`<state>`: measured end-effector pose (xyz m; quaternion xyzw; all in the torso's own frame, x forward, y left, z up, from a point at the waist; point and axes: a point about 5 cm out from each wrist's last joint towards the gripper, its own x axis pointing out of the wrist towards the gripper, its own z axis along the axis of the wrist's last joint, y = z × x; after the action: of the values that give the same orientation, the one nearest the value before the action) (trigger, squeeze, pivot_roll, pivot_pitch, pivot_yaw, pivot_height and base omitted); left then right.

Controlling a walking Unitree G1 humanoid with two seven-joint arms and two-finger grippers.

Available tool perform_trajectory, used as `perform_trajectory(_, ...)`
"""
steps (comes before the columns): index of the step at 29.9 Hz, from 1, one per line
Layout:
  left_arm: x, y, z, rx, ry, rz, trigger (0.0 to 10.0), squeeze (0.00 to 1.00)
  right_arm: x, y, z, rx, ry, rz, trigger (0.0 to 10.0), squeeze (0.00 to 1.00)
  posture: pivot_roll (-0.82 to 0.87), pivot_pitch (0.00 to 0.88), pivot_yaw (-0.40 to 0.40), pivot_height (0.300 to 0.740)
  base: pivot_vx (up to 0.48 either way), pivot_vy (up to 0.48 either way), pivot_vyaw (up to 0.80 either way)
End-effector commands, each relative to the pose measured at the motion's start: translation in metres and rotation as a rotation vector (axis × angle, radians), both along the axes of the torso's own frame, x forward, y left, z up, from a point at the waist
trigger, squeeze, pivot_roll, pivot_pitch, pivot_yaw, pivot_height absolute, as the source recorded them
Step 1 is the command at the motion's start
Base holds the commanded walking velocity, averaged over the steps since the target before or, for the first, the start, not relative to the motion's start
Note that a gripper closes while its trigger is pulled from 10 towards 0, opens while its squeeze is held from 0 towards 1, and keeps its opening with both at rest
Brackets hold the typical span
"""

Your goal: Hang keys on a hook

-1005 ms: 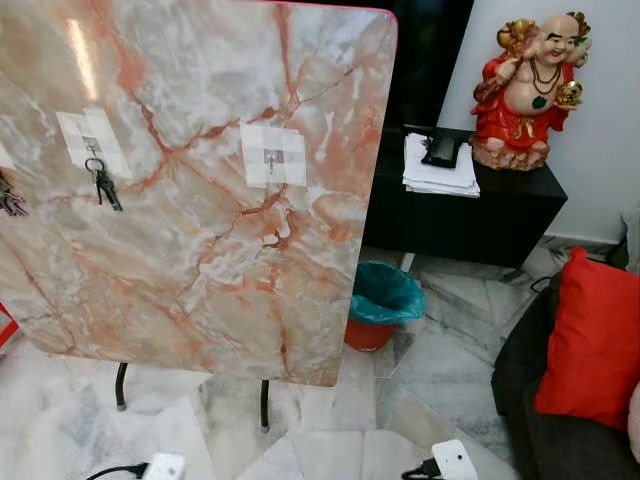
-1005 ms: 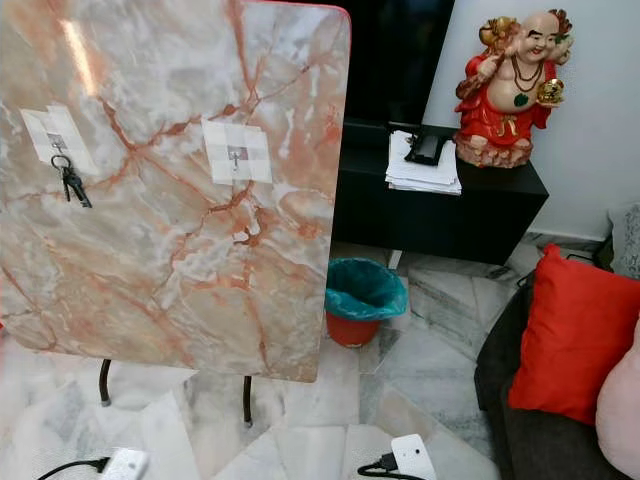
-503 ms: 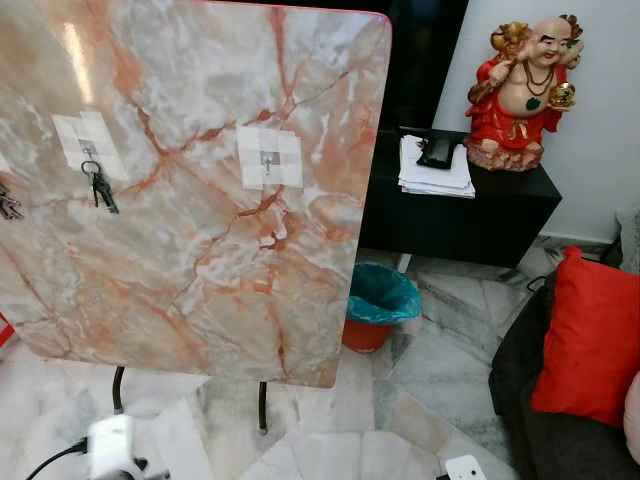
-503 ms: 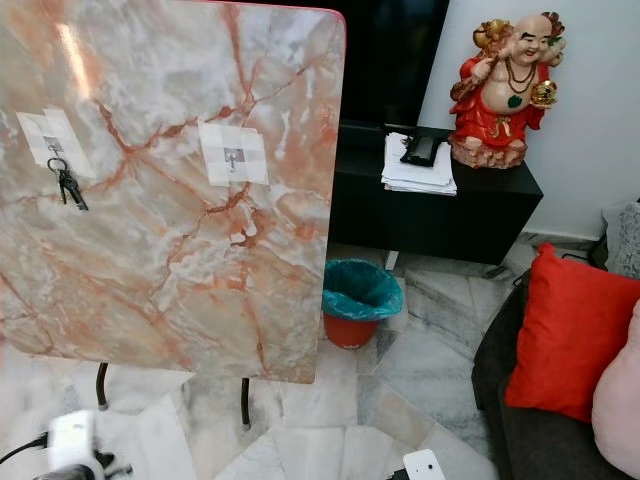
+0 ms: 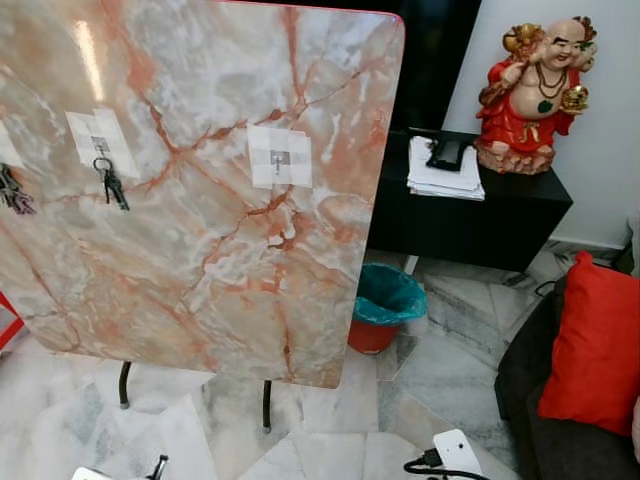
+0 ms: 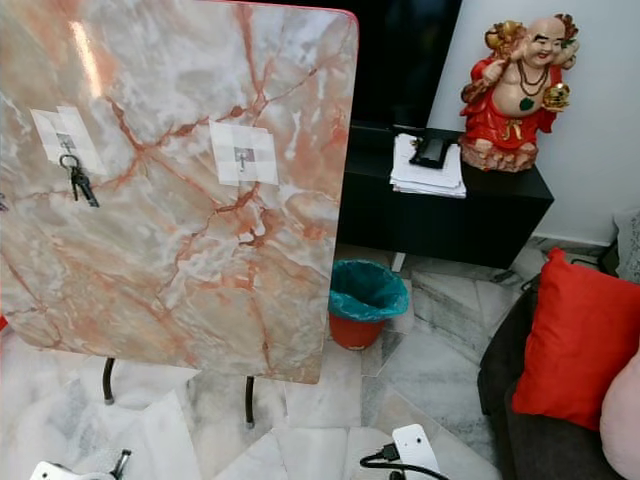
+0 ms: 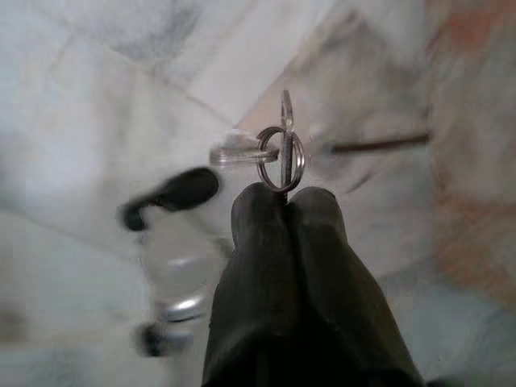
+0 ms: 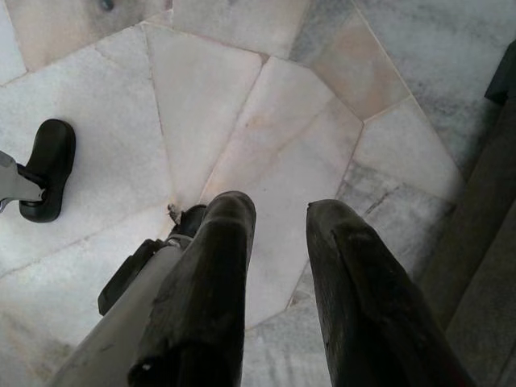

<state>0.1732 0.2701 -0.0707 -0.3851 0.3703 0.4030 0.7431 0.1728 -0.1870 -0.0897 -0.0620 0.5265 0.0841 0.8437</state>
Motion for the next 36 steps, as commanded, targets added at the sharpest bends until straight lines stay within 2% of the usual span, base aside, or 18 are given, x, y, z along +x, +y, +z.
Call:
perform_trajectory(1, -0.004, 0.005, 0.000, 0.115, 0.028, -0.054, 10.0, 0.00, 0.003, 0.001, 0.001, -0.008, -0.001, 0.006, 10.0, 0.00, 0.16, 0.000, -0.105, 0.740, 0.000, 0.000, 0.00)
perform_trajectory(2, 0.000, 0.017, 0.008, 0.220, -0.026, -0.044, 10.0, 0.00, 0.004, 0.002, 0.001, -0.007, -0.002, 0.008, 10.0, 0.00, 0.15, 0.000, -0.105, 0.740, 0.000, 0.000, 0.00)
perform_trajectory(3, 0.002, 0.020, 0.011, 0.253, -0.047, -0.053, 10.0, 0.00, 0.004, 0.003, 0.001, -0.007, -0.002, 0.008, 10.0, 0.00, 0.15, 0.000, -0.105, 0.740, 0.000, 0.000, 0.00)
perform_trajectory(7, 0.008, 0.026, 0.019, 0.276, -0.119, 0.019, 10.0, 0.00, 0.003, 0.003, 0.001, -0.006, -0.002, 0.008, 10.0, 0.00, 0.15, 0.000, -0.106, 0.740, 0.000, 0.000, 0.00)
perform_trajectory(8, 0.015, 0.032, 0.027, 0.340, -0.179, 0.020, 10.0, 0.00, 0.001, 0.002, 0.000, -0.009, 0.000, 0.009, 10.0, 0.00, 0.16, 0.000, -0.106, 0.740, 0.000, 0.000, 0.00)
perform_trajectory(9, 0.015, 0.032, 0.027, 0.340, -0.179, 0.020, 10.0, 0.00, 0.001, 0.002, 0.000, -0.009, 0.000, 0.009, 10.0, 0.00, 0.16, 0.000, -0.106, 0.740, 0.000, 0.000, 0.00)
perform_trajectory(10, 0.020, 0.037, 0.035, 0.405, -0.199, 0.001, 10.0, 0.00, -0.001, 0.000, 0.000, -0.012, 0.002, 0.009, 10.0, 0.00, 0.16, 0.000, -0.109, 0.740, 0.000, 0.000, 0.00)
perform_trajectory(12, 0.018, 0.038, 0.032, 0.373, -0.139, 0.010, 10.0, 0.00, -0.004, -0.004, -0.001, -0.016, 0.006, 0.009, 10.0, 0.00, 0.17, 0.000, -0.109, 0.740, 0.000, 0.000, 0.00)
perform_trajectory(13, 0.007, 0.016, 0.010, 0.191, 0.046, -0.147, 10.0, 0.00, -0.007, -0.011, -0.002, -0.022, 0.011, 0.007, 10.0, 0.00, 0.17, 0.000, -0.107, 0.740, 0.000, 0.000, 0.00)
perform_trajectory(14, 0.007, 0.016, 0.010, 0.191, 0.046, -0.147, 10.0, 0.00, -0.007, -0.011, -0.002, -0.022, 0.011, 0.007, 10.0, 0.00, 0.17, 0.000, -0.107, 0.740, 0.000, 0.000, 0.00)
perform_trajectory(16, 0.002, -0.011, -0.003, 0.080, 0.116, -0.414, 10.0, 0.00, -0.009, -0.015, -0.001, -0.025, 0.013, 0.006, 10.0, 0.00, 0.16, 0.000, -0.103, 0.740, 0.000, 0.000, 0.00)
perform_trajectory(17, 0.003, -0.020, -0.005, 0.068, 0.108, -0.520, 10.0, 0.00, -0.009, -0.017, -0.001, -0.025, 0.013, 0.005, 10.0, 0.00, 0.16, 0.000, -0.103, 0.740, 0.000, 0.000, 0.00)
perform_trajectory(18, 0.005, -0.021, -0.004, 0.096, 0.111, -0.551, 10.0, 0.00, -0.009, -0.019, -0.001, -0.025, 0.013, 0.003, 10.0, 0.00, 0.17, 0.000, -0.104, 0.740, 0.000, 0.000, 0.00)
perform_trajectory(22, 0.005, -0.019, -0.004, 0.122, 0.114, -0.546, 10.0, 0.00, -0.010, -0.020, -0.001, -0.026, 0.013, 0.002, 10.0, 0.00, 0.18, 0.000, -0.107, 0.740, 0.000, 0.000, 0.00)
perform_trajectory(26, 0.017, -0.005, 0.007, 0.262, 0.078, -0.518, 10.0, 0.00, -0.009, -0.020, 0.000, -0.024, 0.009, 0.007, 10.0, 0.00, 0.17, 0.000, -0.105, 0.740, 0.000, 0.000, 0.00)
perform_trajectory(28, 0.027, -0.001, 0.014, 0.352, 0.104, -0.652, 10.0, 0.00, -0.006, -0.019, 0.001, -0.030, -0.006, 0.011, 10.0, 0.00, 0.17, 0.000, -0.103, 0.740, 0.000, 0.000, 0.00)
perform_trajectory(33, 0.041, 0.001, 0.024, 0.492, 0.116, -0.843, 10.0, 0.00, 0.011, -0.011, 0.007, -0.032, -0.063, 0.033, 10.0, 0.00, 0.17, 0.000, -0.102, 0.740, 0.000, 0.000, 0.00)
perform_trajectory(36, 0.067, 0.000, 0.045, 0.627, 0.016, -1.020, 10.0, 0.00, 0.043, -0.013, 0.025, -0.053, -0.180, 0.071, 10.0, 0.00, 0.16, 0.000, -0.100, 0.740, 0.000, 0.000, 0.00)
